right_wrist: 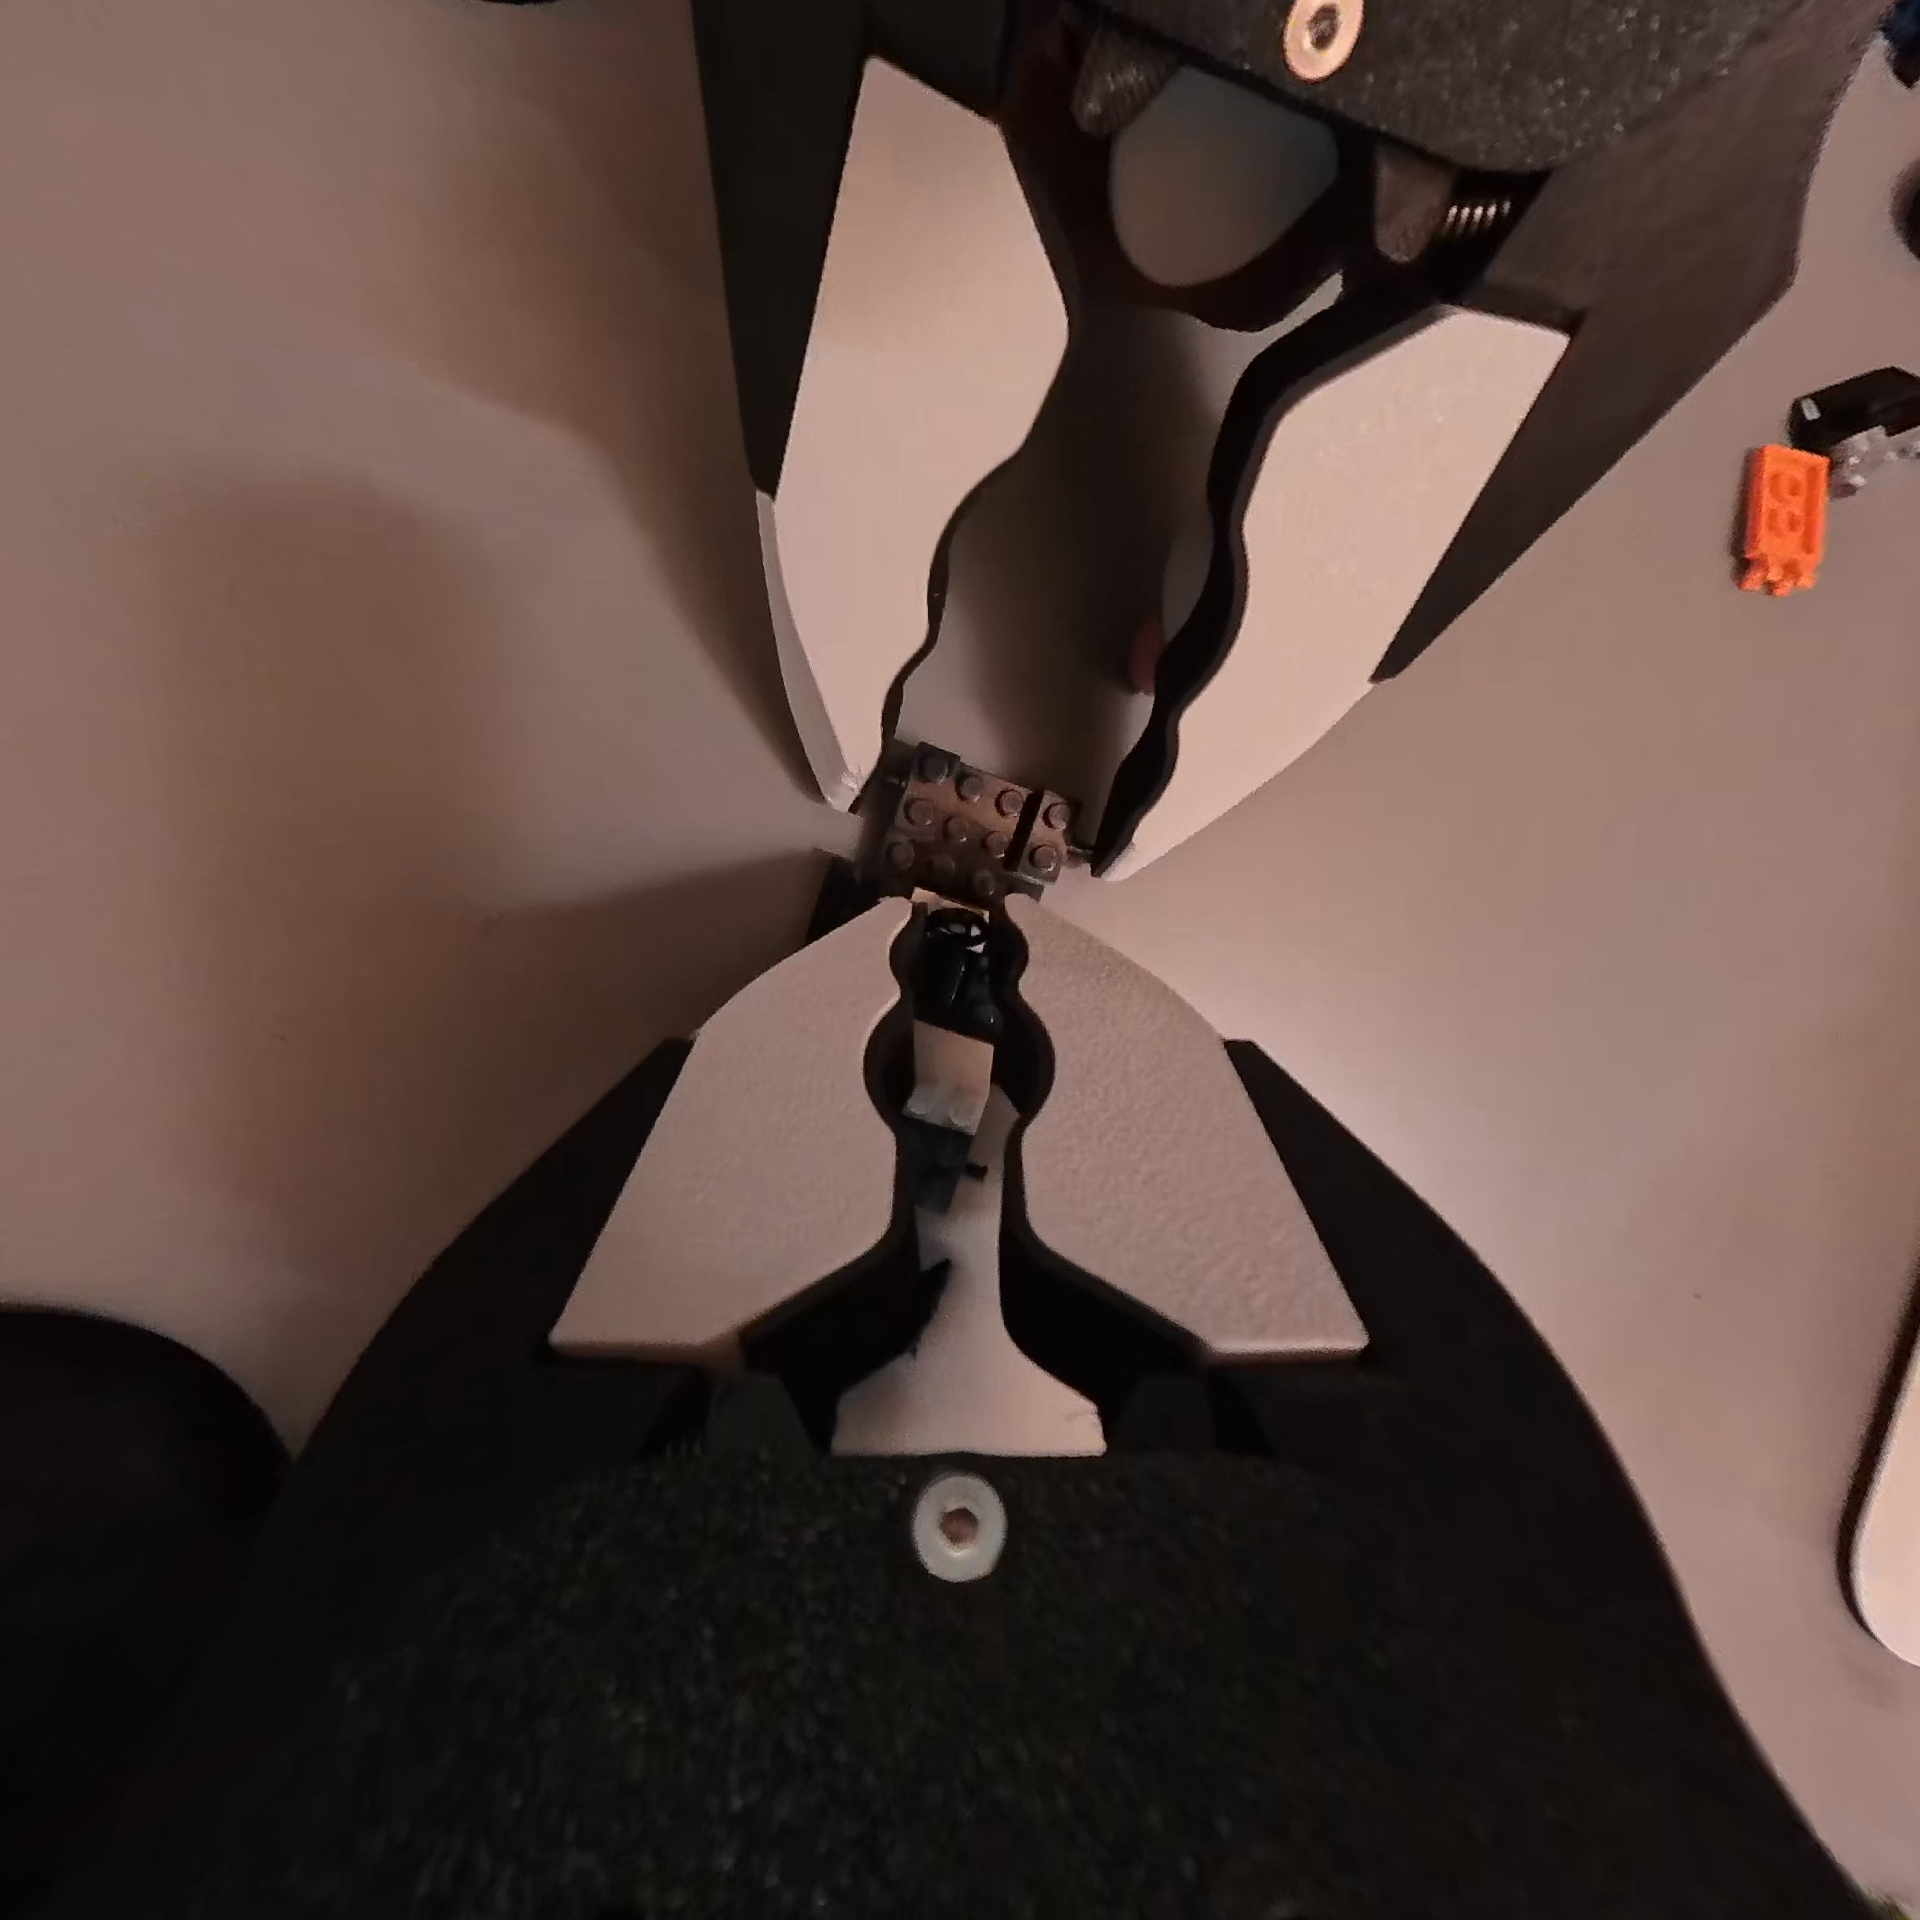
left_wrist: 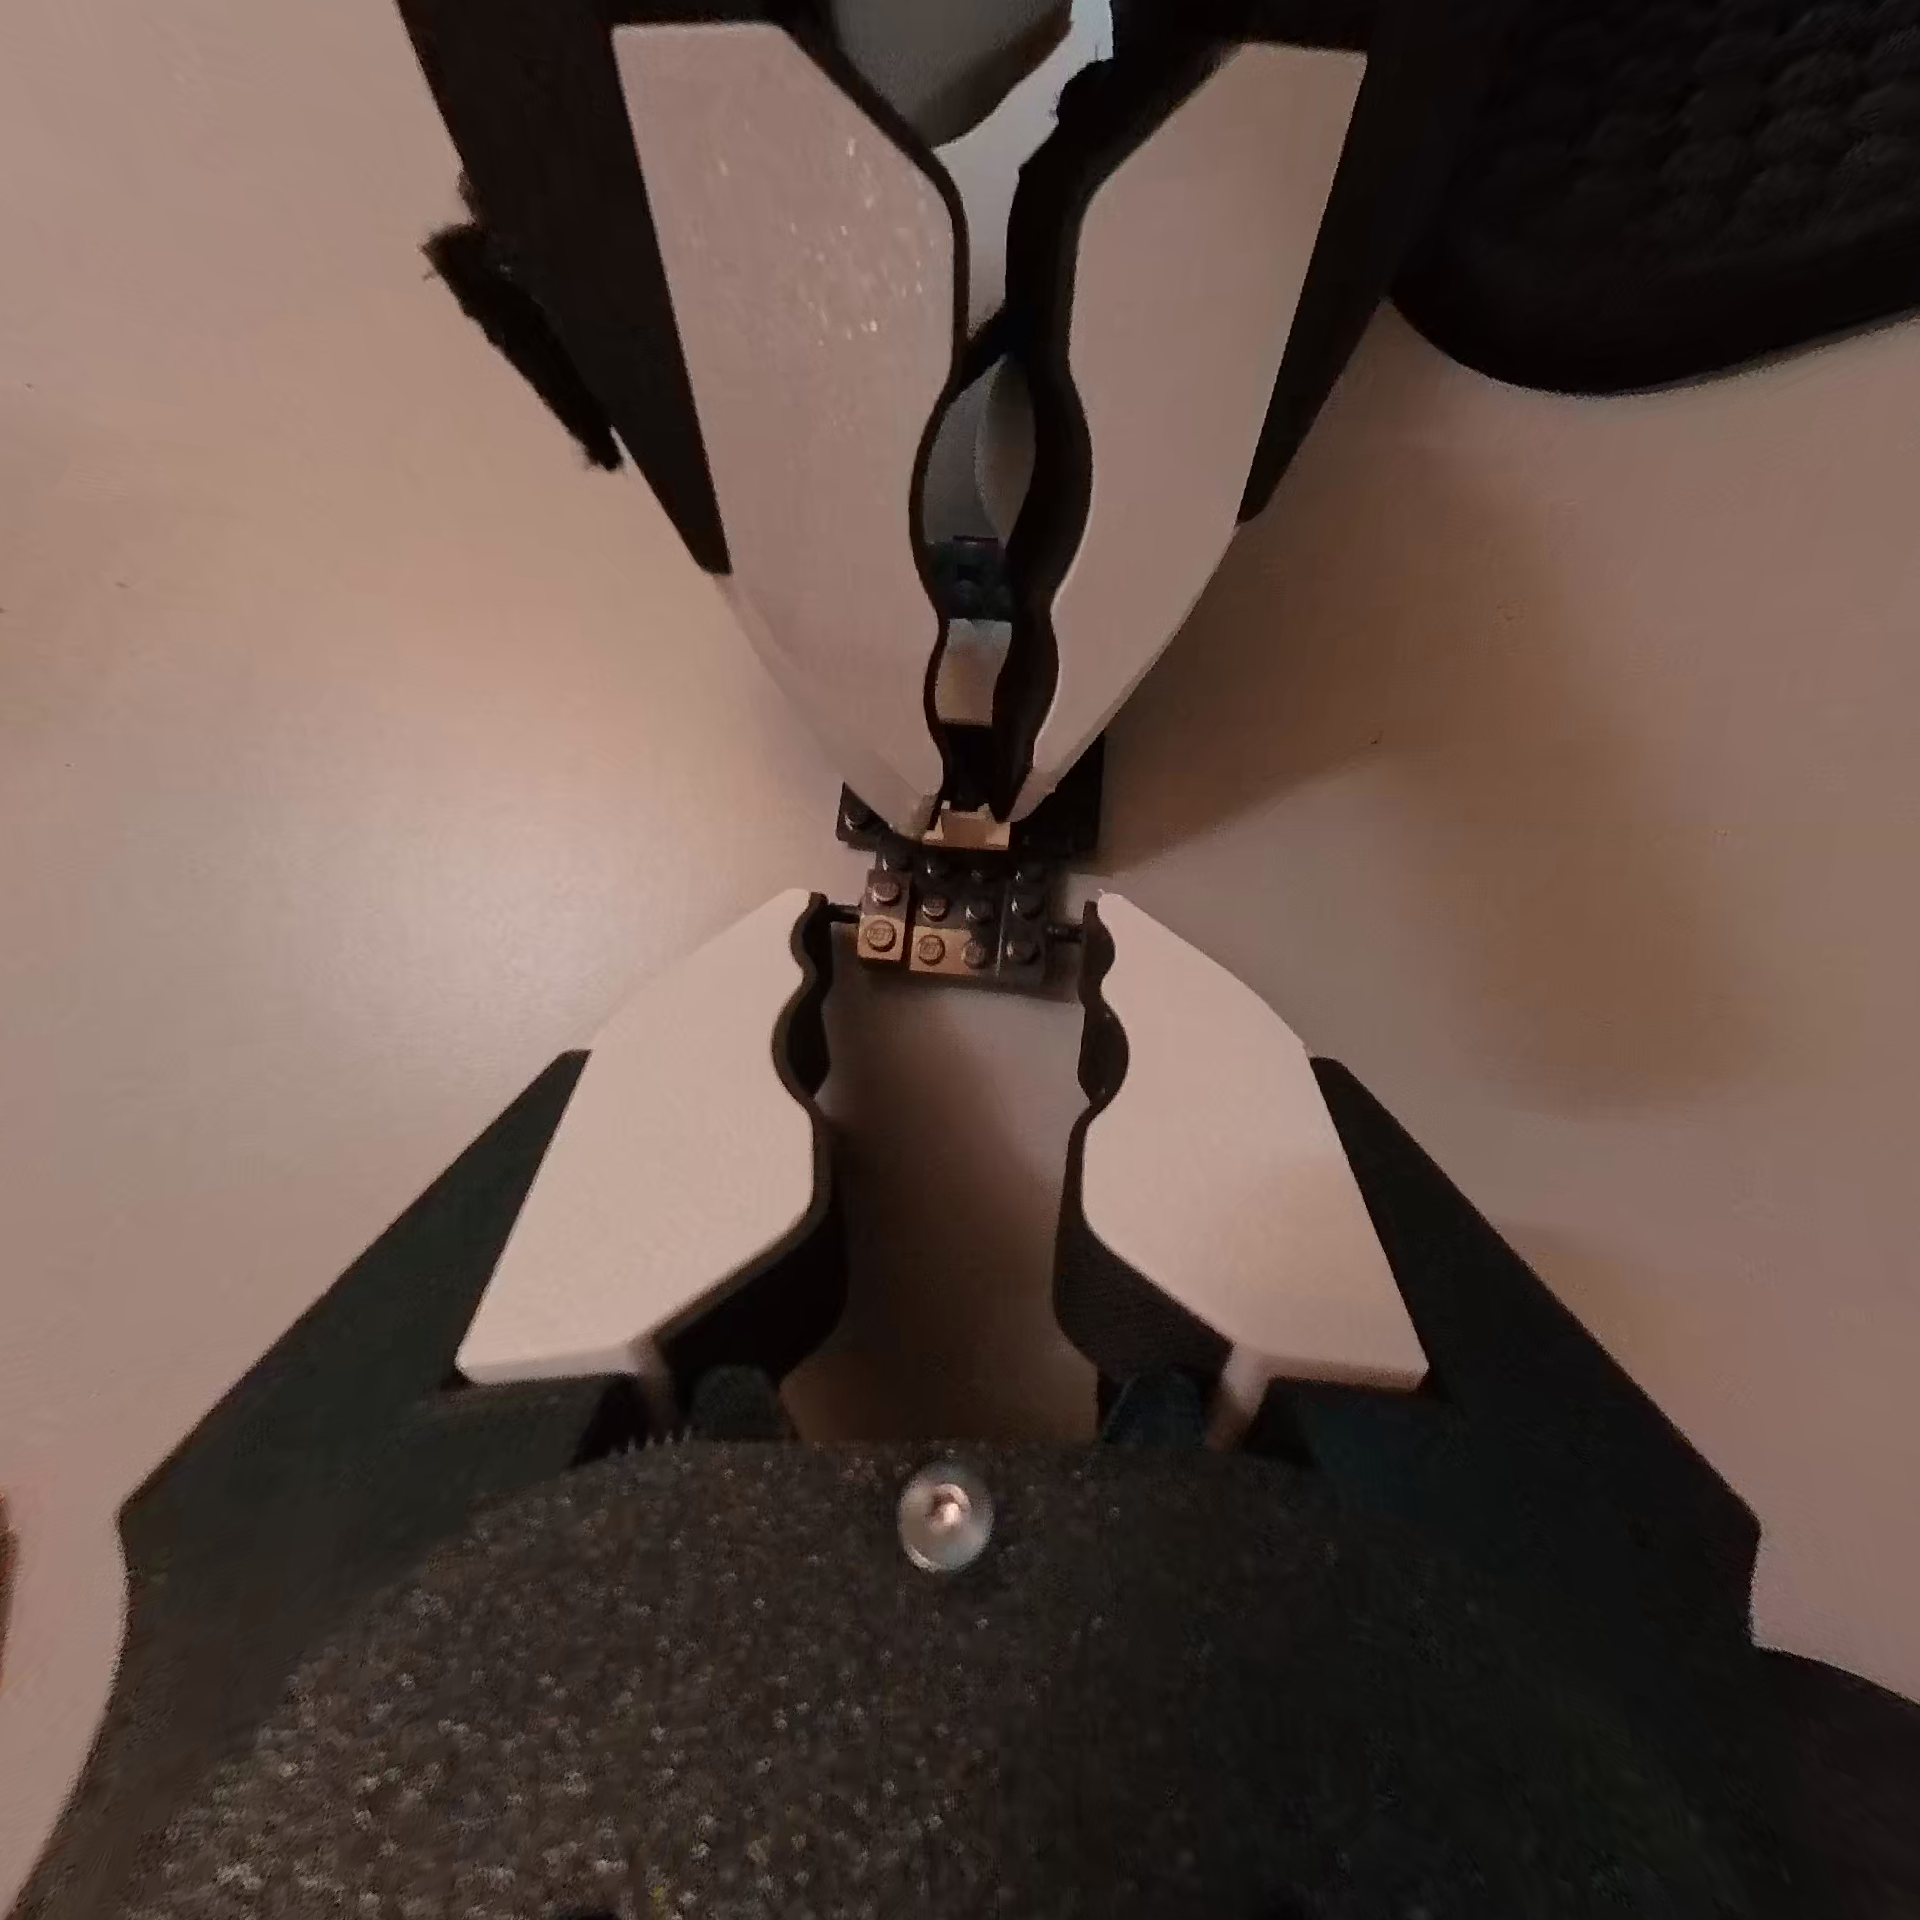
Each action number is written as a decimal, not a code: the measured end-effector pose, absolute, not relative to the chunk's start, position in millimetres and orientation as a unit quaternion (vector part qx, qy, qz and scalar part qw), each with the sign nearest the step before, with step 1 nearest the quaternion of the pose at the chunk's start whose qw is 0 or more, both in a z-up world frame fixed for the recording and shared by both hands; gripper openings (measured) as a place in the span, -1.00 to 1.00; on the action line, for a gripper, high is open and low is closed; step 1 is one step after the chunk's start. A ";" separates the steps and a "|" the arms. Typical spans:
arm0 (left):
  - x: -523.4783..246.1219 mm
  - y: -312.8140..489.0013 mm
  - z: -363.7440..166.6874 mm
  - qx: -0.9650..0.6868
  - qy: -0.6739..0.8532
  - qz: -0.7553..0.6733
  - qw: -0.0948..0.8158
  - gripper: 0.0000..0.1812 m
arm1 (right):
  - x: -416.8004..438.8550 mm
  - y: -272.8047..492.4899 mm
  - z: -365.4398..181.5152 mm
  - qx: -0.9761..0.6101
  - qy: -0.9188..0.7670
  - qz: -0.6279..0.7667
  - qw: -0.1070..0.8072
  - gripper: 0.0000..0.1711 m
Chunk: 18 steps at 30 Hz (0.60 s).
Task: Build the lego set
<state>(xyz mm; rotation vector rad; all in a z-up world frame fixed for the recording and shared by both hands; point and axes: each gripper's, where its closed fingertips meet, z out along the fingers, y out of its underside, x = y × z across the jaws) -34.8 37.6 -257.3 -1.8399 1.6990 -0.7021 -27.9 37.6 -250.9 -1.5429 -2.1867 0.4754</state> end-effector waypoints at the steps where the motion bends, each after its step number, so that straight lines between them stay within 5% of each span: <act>1: -34.9 37.7 -257.1 -0.682 0.629 -0.262 0.267 -0.50 | -27.6 38.0 -252.4 -0.553 -0.790 0.165 0.209 -0.87; 18: -35.8 36.9 -258.5 -0.681 0.632 -0.256 0.266 -0.50 | -25.9 38.1 -255.8 -0.537 -0.812 0.138 0.182 -0.87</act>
